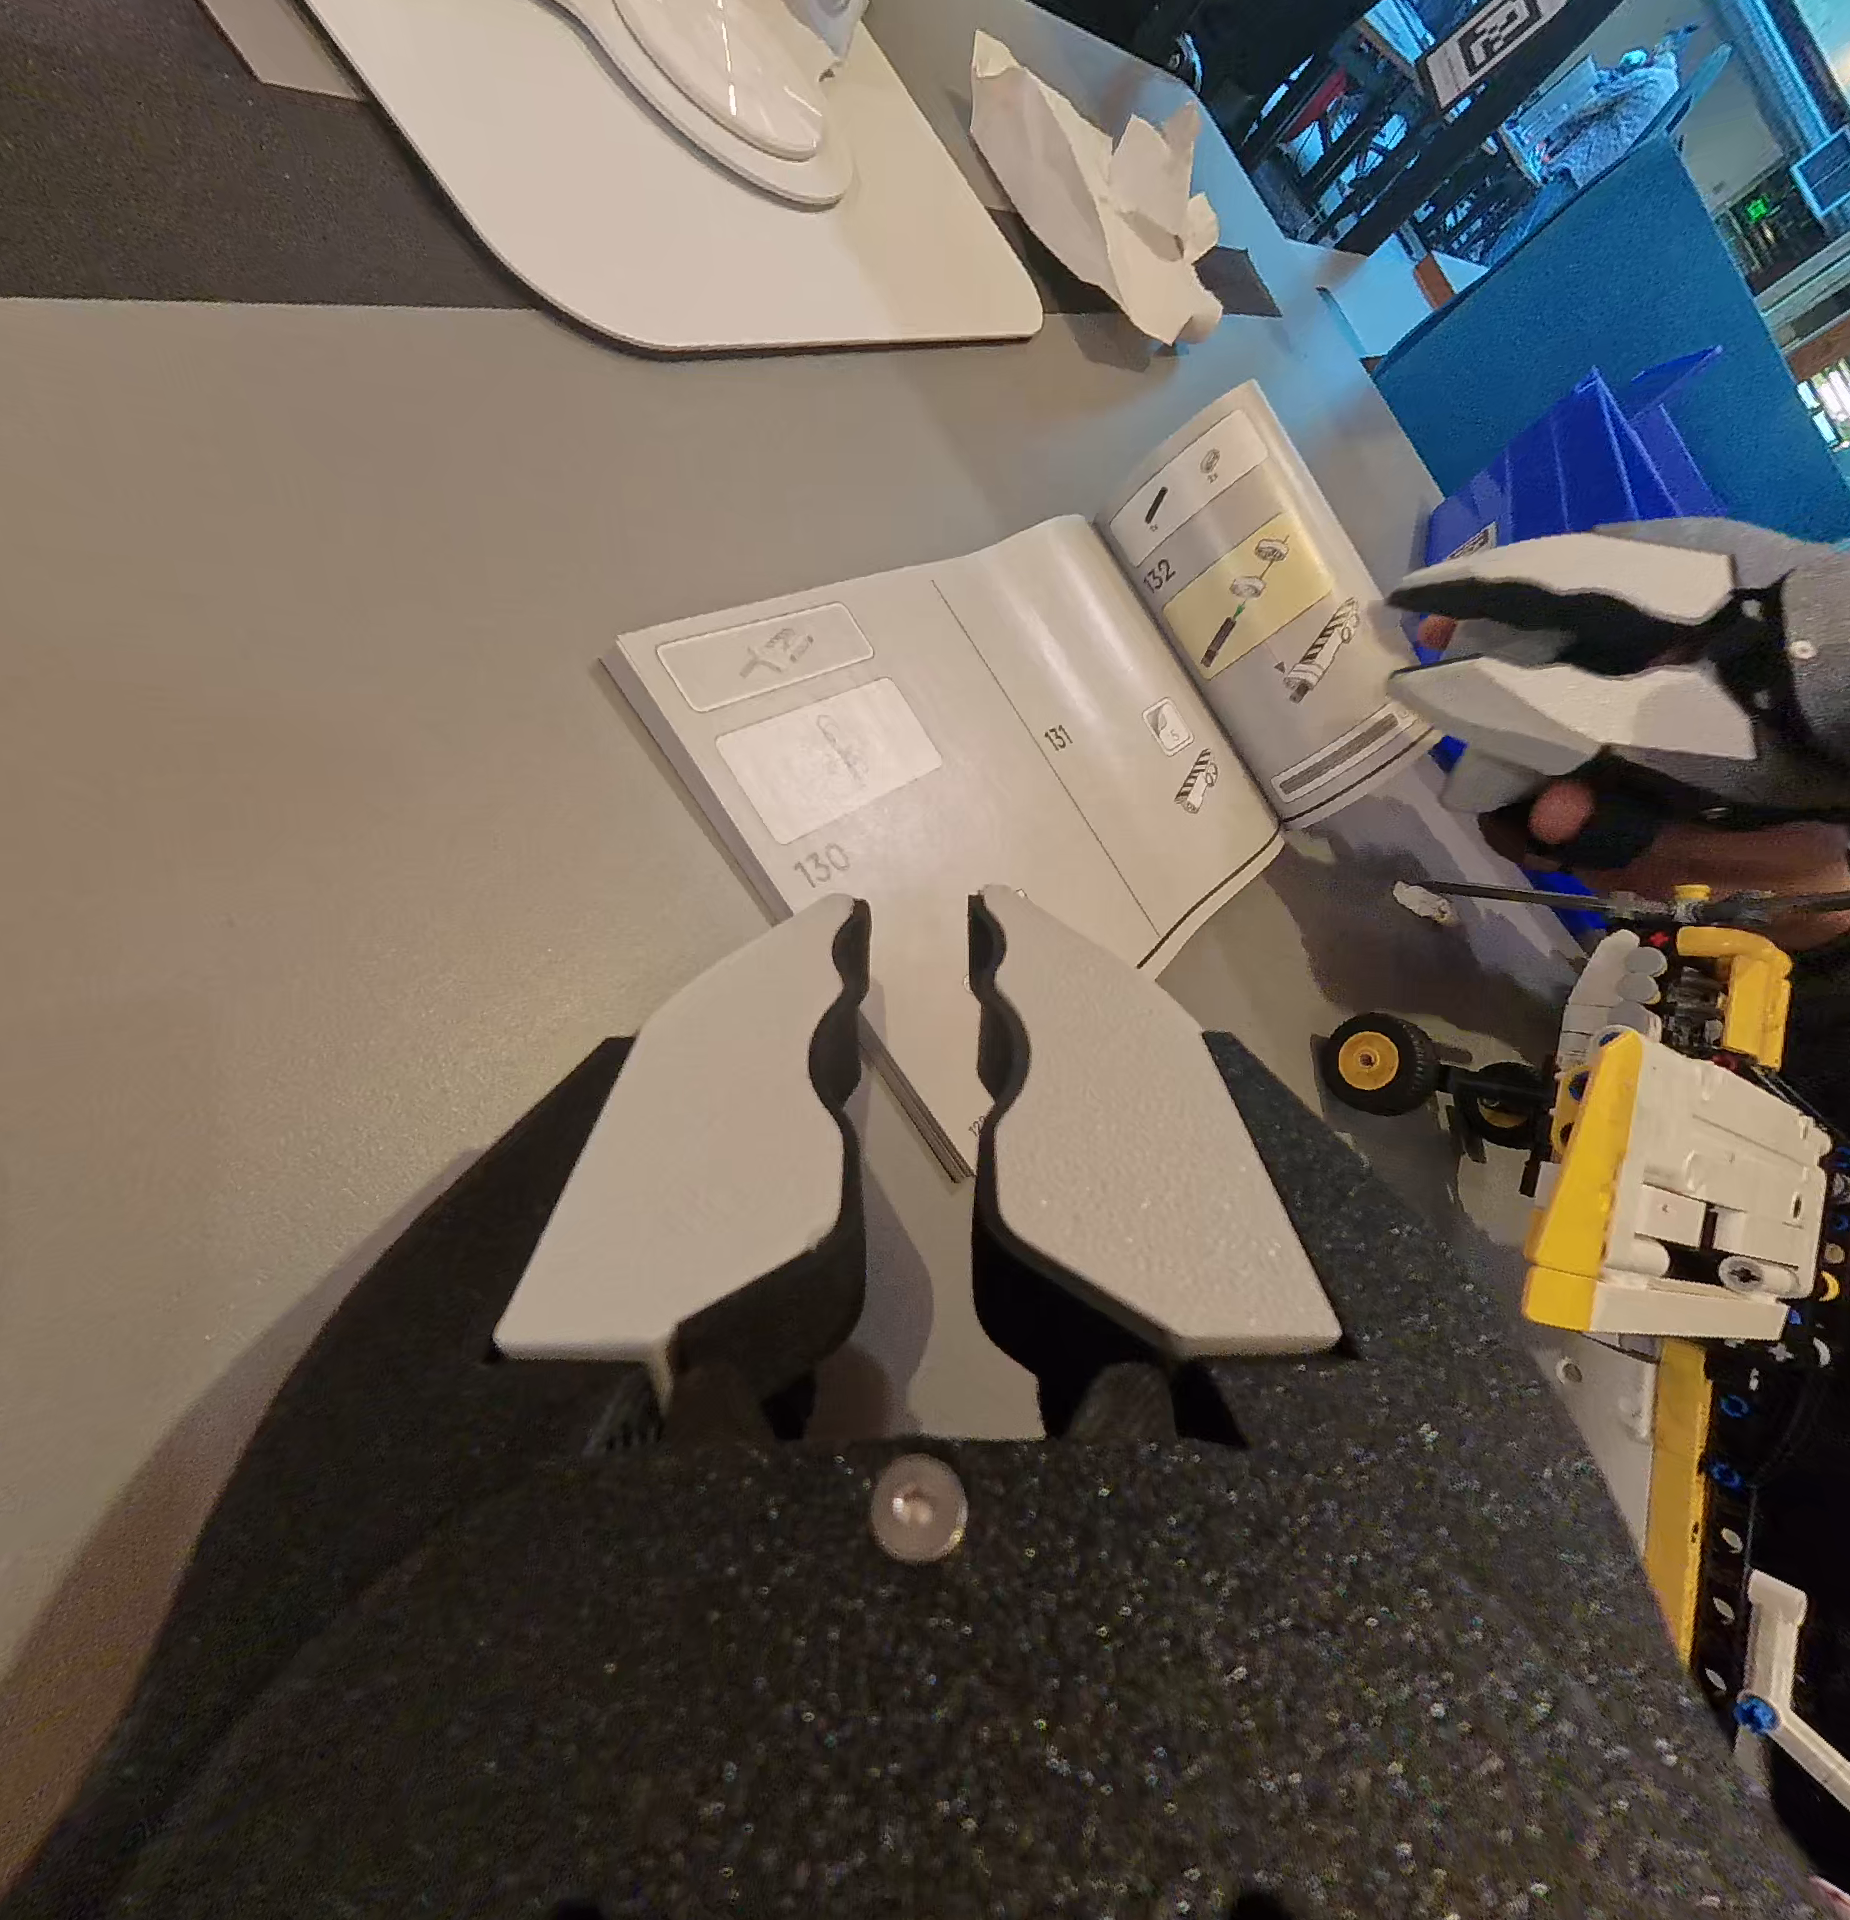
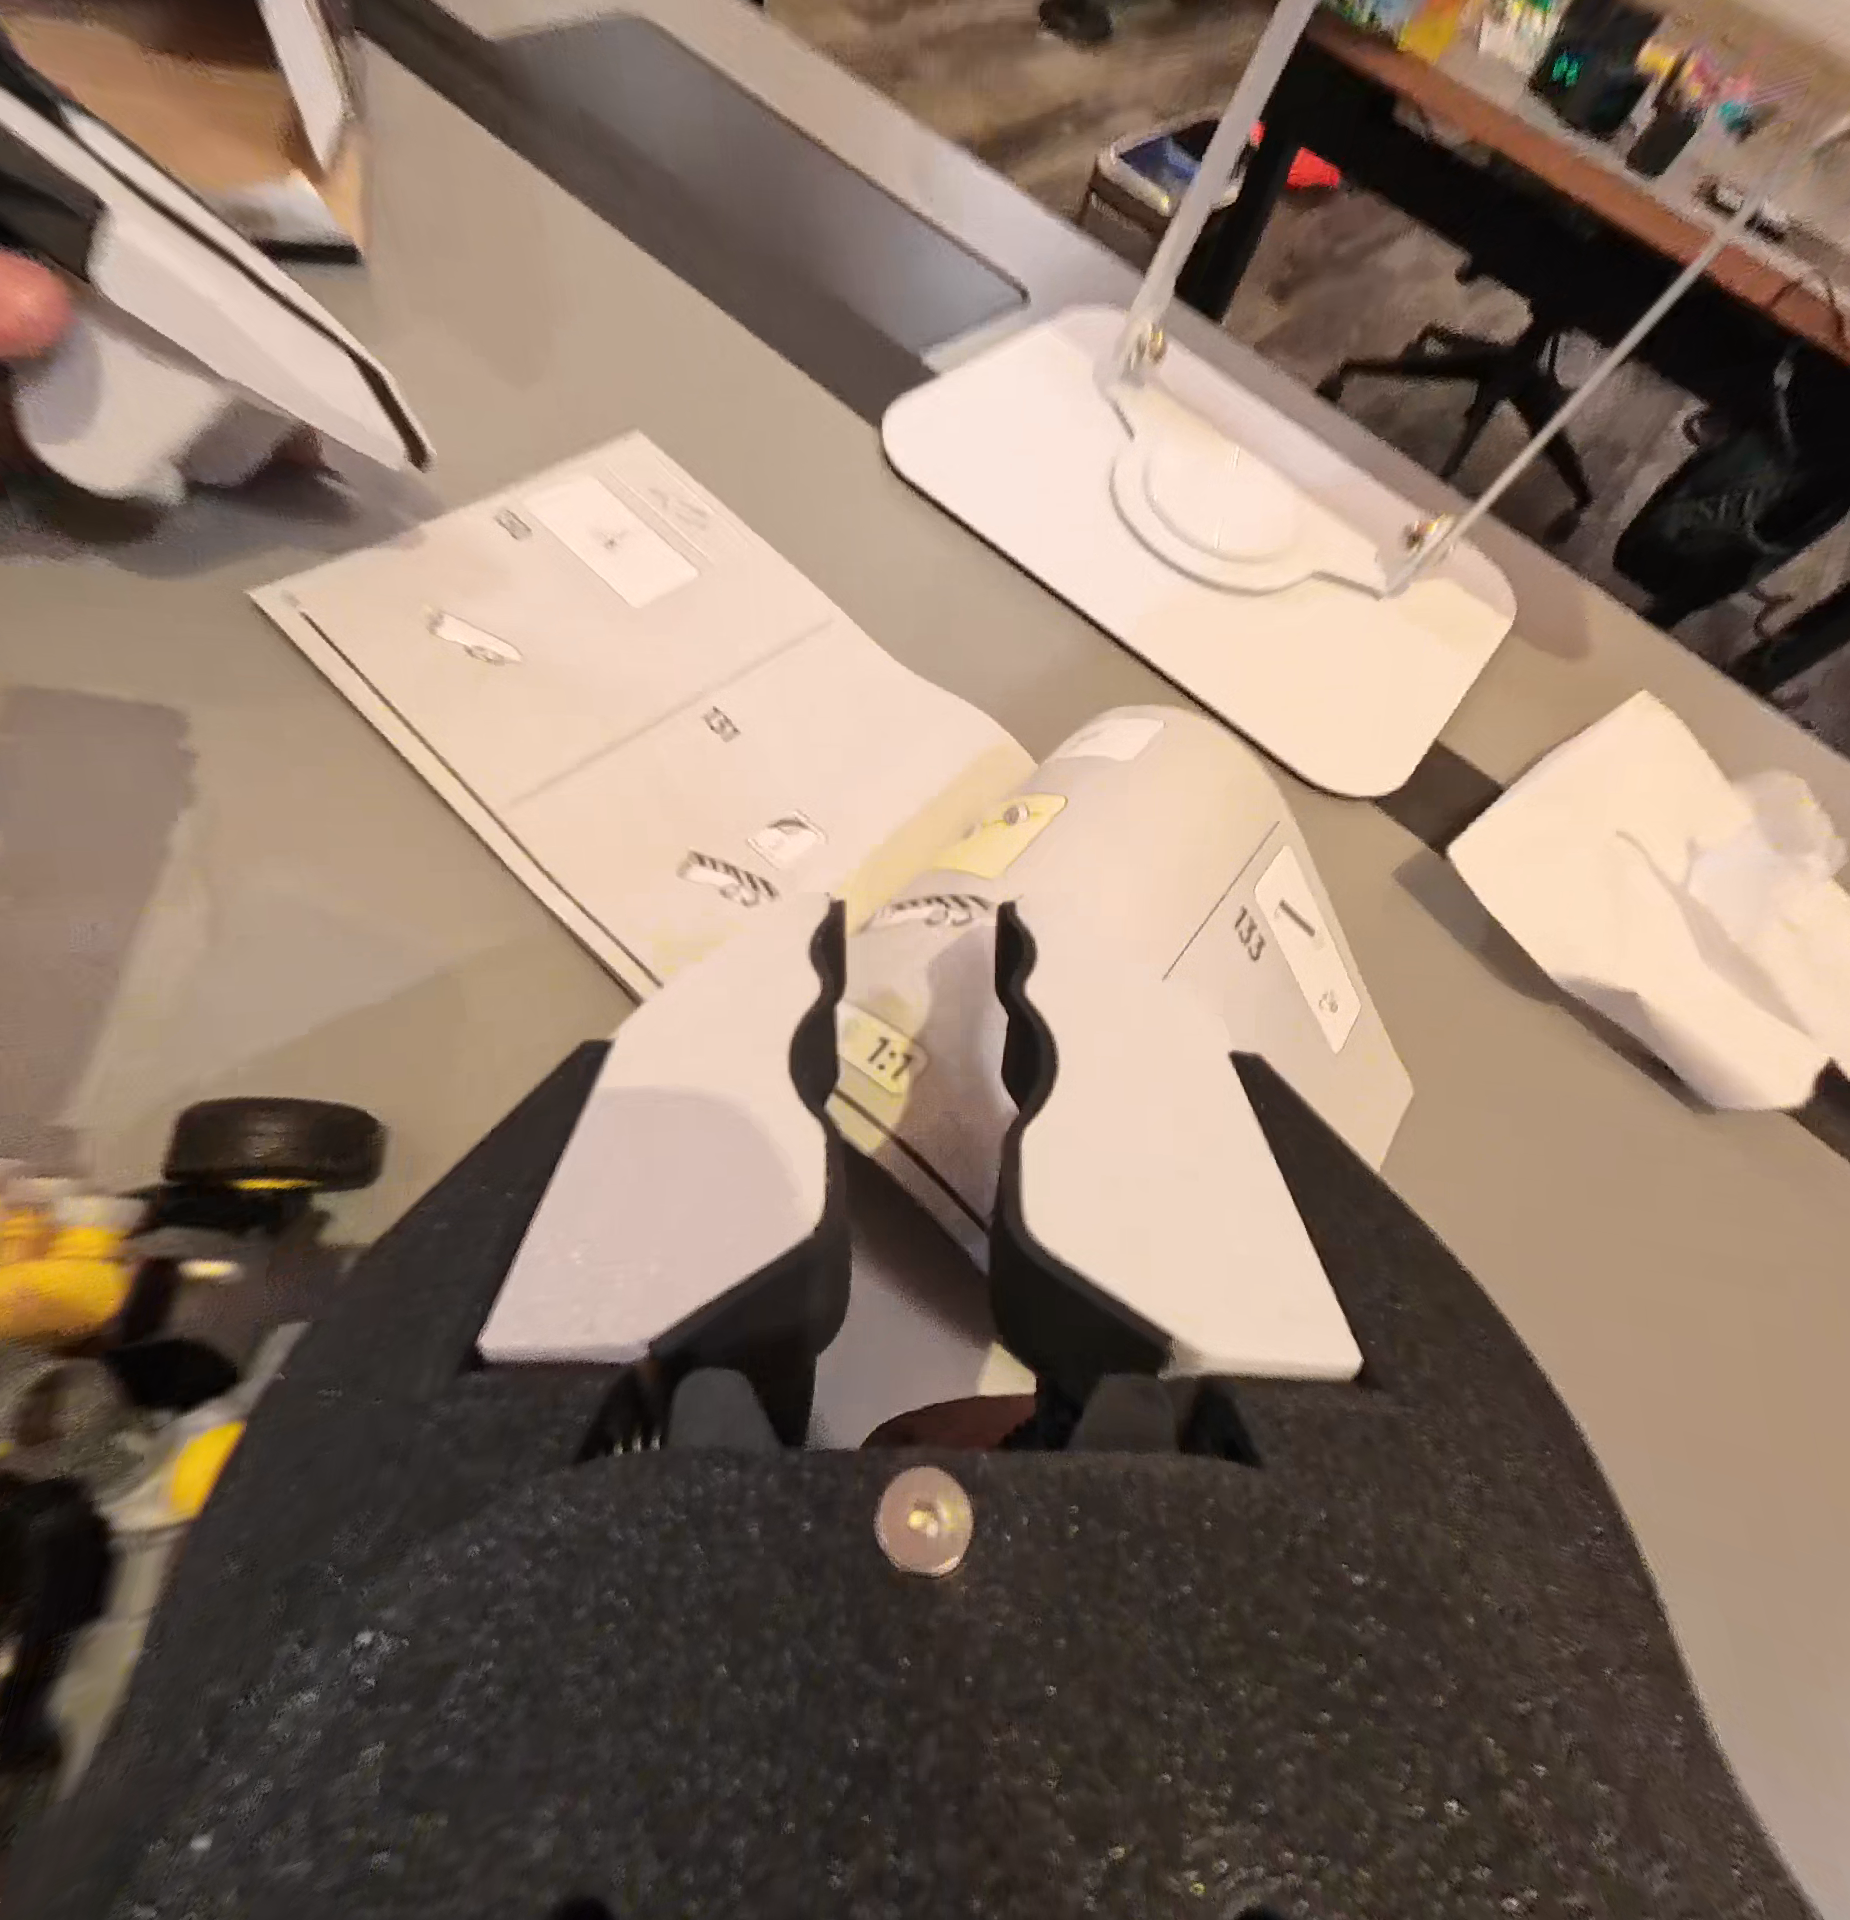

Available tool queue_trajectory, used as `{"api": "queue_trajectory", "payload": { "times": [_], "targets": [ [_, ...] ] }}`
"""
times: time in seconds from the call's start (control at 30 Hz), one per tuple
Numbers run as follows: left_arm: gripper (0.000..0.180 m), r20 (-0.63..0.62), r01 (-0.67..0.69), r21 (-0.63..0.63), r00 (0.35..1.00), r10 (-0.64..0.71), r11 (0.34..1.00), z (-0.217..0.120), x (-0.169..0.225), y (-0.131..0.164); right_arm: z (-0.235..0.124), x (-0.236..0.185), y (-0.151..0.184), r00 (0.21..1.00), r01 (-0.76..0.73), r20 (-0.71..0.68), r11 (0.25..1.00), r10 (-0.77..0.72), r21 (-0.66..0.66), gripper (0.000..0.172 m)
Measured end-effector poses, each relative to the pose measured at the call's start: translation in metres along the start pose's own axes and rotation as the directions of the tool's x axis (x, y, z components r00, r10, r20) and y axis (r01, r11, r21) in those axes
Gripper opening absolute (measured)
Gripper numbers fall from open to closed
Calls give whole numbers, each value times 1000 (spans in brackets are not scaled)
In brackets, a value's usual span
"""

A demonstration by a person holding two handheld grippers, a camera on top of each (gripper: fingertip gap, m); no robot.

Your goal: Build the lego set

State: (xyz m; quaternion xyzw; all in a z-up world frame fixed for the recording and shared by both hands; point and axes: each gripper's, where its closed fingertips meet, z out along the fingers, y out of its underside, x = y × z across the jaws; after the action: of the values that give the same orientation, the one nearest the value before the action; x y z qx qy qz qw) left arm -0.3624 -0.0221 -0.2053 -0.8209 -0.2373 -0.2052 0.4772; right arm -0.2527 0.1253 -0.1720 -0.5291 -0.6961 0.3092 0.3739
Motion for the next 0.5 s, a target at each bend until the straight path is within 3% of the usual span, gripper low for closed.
{"api": "queue_trajectory", "payload": {
  "times": [0.5],
  "targets": [
    [18,-8,-1,-4,1000,1,1000,0,1,1,-1,24,45,991,27,-127,999,-32,-44,22]
  ]
}}
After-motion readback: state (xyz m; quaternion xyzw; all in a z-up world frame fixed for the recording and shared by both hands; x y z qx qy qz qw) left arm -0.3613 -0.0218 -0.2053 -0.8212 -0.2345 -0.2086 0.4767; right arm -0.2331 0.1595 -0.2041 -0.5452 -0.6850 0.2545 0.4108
